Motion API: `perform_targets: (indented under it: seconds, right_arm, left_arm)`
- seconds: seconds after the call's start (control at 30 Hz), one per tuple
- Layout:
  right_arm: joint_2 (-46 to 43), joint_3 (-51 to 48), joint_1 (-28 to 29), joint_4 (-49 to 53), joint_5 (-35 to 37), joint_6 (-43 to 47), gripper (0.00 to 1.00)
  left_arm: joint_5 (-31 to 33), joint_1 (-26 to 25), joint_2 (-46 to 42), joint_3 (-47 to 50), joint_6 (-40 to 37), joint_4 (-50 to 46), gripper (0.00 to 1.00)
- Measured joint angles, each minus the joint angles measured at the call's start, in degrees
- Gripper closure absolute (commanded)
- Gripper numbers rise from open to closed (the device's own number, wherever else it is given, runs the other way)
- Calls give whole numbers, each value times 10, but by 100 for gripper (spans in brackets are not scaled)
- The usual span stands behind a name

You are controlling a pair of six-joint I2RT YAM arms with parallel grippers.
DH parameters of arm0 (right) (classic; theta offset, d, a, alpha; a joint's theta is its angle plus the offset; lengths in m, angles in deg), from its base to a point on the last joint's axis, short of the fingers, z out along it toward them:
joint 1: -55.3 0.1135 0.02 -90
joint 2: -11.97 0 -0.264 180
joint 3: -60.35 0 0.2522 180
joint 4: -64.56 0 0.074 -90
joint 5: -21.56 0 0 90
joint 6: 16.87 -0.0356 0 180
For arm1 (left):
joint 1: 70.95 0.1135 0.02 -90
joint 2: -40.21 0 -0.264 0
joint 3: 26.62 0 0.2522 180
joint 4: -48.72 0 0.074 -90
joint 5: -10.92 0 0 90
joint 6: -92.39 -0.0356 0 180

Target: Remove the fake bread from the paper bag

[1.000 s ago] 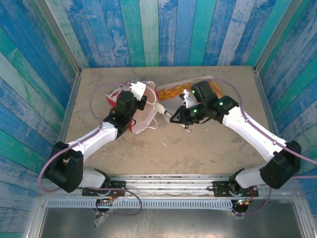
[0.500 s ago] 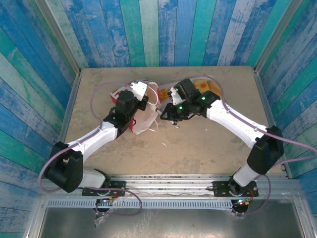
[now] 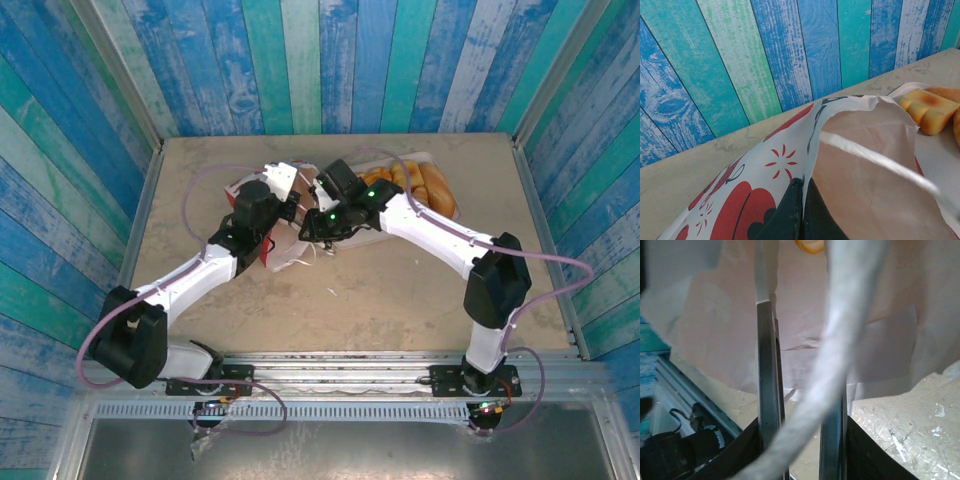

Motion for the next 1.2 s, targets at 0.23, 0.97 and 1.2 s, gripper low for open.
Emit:
perform_targets:
  seconds: [0.23,0.97,1.2]
  right_arm:
    - [22,5,13,8,33,15,60]
    - [47,28,46,35,111,62,58]
    - [44,10,46,24,111,66,57]
  left_arm:
    - [13,0,0,-26,9,-38,100]
    - [30,0,0,-60,26,-107,100]
    - [32,0,0,-62,33,-111,100]
